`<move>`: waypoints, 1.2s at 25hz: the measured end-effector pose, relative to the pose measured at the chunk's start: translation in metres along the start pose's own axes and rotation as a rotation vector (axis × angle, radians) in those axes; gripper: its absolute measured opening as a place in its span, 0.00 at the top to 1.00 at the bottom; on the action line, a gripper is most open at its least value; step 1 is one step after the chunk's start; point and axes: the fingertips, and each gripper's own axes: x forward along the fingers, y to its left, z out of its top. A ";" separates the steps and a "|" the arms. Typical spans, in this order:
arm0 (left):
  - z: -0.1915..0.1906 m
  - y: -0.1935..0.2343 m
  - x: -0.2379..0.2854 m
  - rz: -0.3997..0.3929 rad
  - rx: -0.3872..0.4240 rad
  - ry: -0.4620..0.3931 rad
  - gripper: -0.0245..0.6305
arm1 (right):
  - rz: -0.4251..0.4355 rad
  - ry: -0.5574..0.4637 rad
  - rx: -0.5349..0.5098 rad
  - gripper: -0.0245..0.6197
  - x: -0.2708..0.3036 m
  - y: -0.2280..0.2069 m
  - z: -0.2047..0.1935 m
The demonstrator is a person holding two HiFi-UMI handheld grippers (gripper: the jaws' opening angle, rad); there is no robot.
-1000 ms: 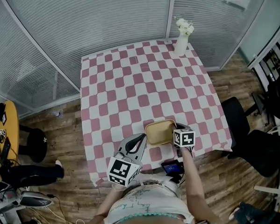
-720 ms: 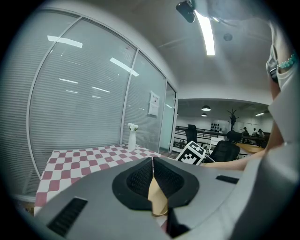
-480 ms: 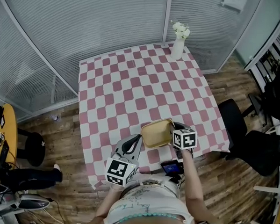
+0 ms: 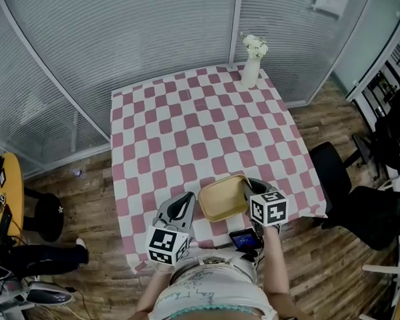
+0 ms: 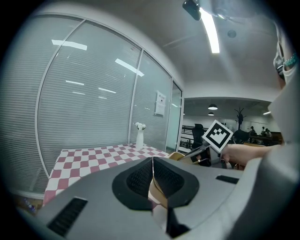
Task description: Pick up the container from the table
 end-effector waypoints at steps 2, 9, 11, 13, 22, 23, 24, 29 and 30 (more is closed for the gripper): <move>-0.001 0.005 -0.001 0.015 0.003 0.005 0.94 | 0.006 -0.015 -0.009 0.94 -0.007 0.005 0.005; -0.007 0.020 -0.003 0.070 -0.001 0.021 0.94 | 0.029 -0.074 -0.040 0.94 -0.028 0.020 0.020; -0.008 0.024 -0.004 0.085 -0.003 0.026 0.94 | 0.040 -0.098 -0.042 0.94 -0.033 0.025 0.028; -0.009 0.027 -0.005 0.098 -0.009 0.031 0.94 | 0.051 -0.117 -0.039 0.94 -0.038 0.030 0.034; -0.009 0.031 -0.007 0.138 -0.021 0.024 0.94 | 0.088 -0.190 -0.077 0.94 -0.054 0.044 0.060; -0.009 0.031 -0.008 0.142 -0.022 0.022 0.94 | 0.092 -0.200 -0.085 0.94 -0.056 0.046 0.064; -0.009 0.032 -0.009 0.146 -0.023 0.021 0.94 | 0.097 -0.211 -0.094 0.94 -0.058 0.048 0.069; -0.010 0.035 -0.013 0.166 -0.023 0.022 0.94 | 0.115 -0.269 -0.130 0.94 -0.068 0.059 0.090; -0.010 0.036 -0.014 0.170 -0.024 0.023 0.94 | 0.118 -0.281 -0.136 0.94 -0.069 0.061 0.094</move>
